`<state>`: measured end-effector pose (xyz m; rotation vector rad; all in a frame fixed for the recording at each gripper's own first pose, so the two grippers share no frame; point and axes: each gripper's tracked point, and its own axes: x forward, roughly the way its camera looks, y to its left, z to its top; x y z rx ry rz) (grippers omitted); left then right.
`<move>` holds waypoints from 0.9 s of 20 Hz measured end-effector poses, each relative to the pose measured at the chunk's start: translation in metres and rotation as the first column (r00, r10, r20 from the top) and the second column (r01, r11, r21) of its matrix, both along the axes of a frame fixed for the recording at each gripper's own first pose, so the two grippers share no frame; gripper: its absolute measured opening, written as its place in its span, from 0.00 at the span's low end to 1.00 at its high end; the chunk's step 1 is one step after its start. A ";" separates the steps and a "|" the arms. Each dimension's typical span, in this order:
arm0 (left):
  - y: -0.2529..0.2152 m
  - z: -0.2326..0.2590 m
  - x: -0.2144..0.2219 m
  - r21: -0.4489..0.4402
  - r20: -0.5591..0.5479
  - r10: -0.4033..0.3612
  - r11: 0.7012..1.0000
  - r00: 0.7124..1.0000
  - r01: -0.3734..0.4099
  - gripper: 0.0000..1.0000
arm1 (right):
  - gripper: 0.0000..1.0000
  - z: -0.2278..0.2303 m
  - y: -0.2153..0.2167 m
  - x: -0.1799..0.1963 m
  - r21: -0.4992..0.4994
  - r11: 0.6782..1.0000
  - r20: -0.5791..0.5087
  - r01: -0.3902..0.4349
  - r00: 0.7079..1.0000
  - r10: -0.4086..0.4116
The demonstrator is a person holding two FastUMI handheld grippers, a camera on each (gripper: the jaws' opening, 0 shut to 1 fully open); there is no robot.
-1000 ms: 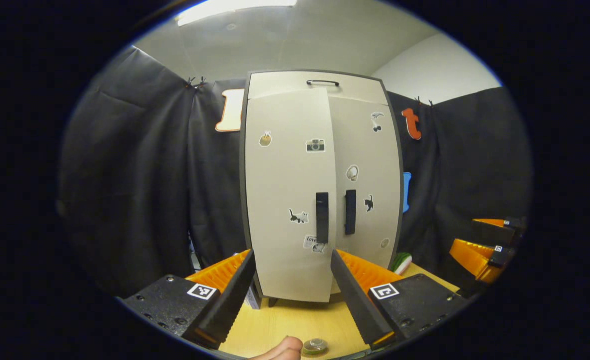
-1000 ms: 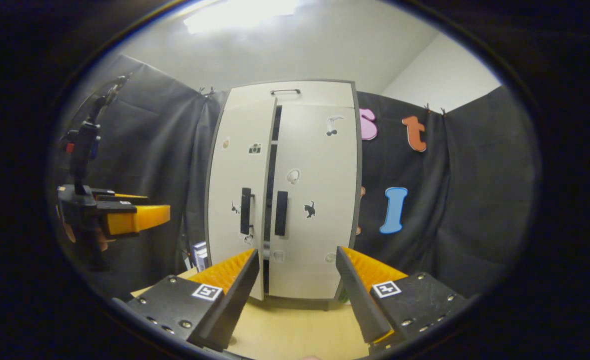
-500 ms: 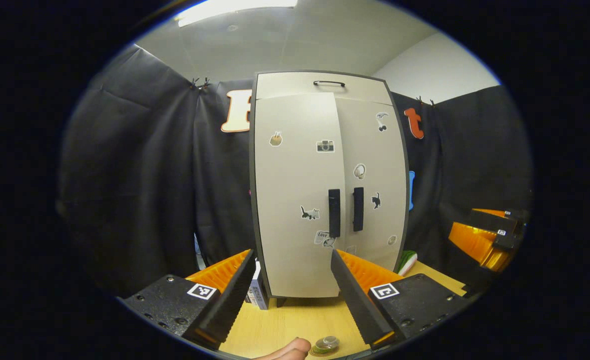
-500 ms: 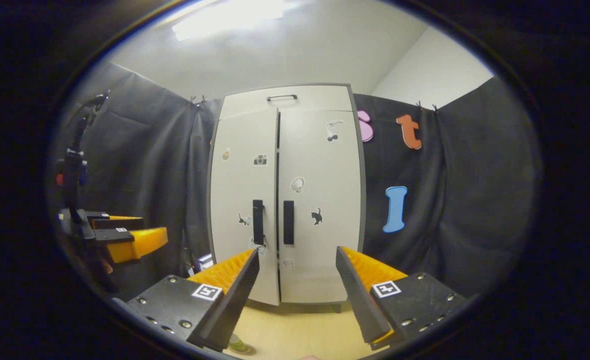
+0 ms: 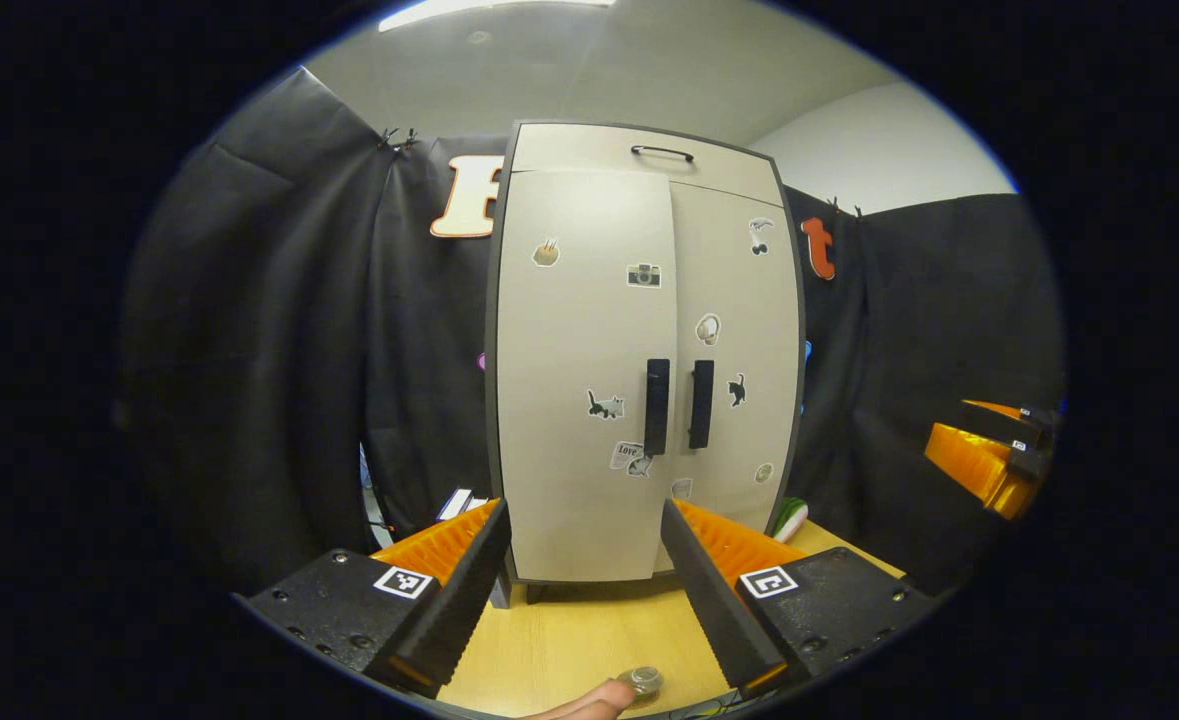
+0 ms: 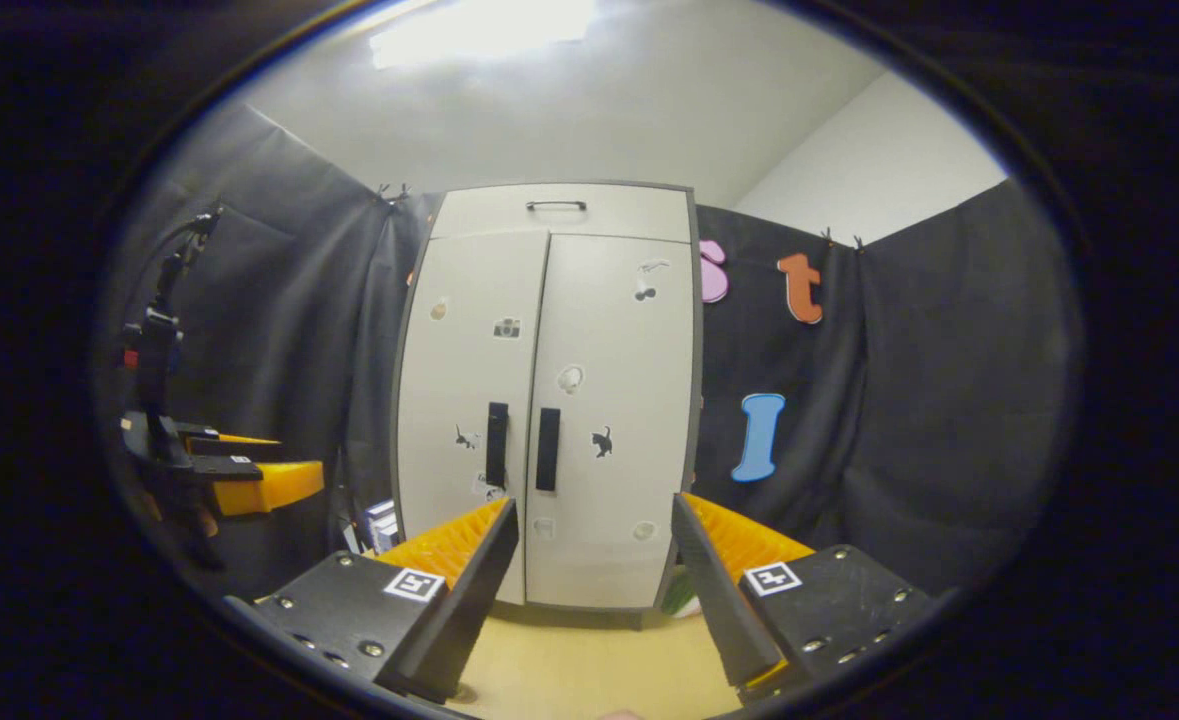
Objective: Grasp the bottle in the cabinet with the left hand and place it on the coaster, then close the right door with the right hand and the left door with the left hand.
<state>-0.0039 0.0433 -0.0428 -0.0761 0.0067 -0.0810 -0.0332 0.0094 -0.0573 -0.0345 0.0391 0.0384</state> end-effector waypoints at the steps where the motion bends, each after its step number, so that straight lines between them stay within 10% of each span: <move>1: 0.000 -0.001 0.002 0.002 -0.001 0.001 1.000 1.000 -0.001 0.96 | 0.93 0.001 -0.004 -0.001 0.000 1.000 -0.002 0.010 1.000 -0.010; 18: 0.007 0.017 0.002 0.010 0.032 0.002 1.000 0.999 -0.002 0.96 | 0.93 0.007 0.002 -0.002 0.048 0.998 0.006 0.049 0.999 -0.049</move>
